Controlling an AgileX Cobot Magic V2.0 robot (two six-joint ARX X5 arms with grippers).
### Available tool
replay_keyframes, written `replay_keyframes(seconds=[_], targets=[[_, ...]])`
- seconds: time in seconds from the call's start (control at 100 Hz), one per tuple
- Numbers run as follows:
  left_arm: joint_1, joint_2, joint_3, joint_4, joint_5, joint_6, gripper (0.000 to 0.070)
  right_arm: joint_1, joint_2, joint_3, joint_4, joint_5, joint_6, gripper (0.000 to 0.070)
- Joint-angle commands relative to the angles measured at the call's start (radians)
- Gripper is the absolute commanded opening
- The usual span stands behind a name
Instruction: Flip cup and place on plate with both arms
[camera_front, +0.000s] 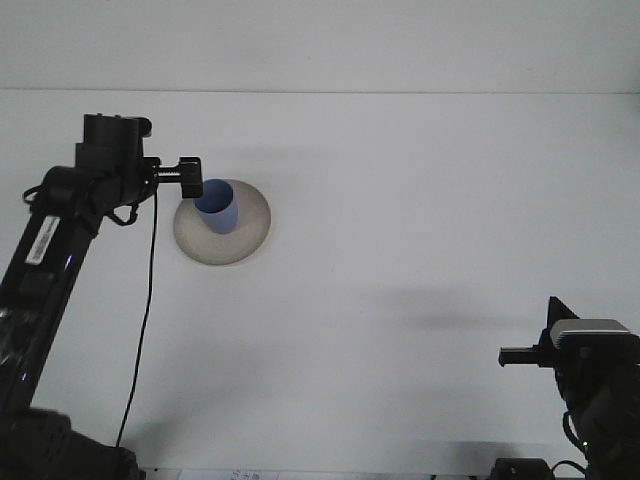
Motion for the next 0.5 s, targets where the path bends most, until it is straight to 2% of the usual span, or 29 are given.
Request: replay_keyframes(seconds=[0.0, 0.36, 0.49], targets=[[-0.006, -0.050, -0.036, 0.007, -0.002, -0.018, 0.0667, 0.001, 0.007, 0.009, 0.010, 0.000, 0.014, 0.0000], [-0.082, -0.628, -0.657, 0.367, -0.021, -0.031, 0.0666, 0.001, 0.007, 0.009, 0.019, 0.000, 0.014, 0.0000], [-0.084, -0.818, -0.861, 0.420, -0.039, -0.029, 0.0649, 0.001, 0.007, 0.009, 0.021, 0.001, 0.014, 0.0000]])
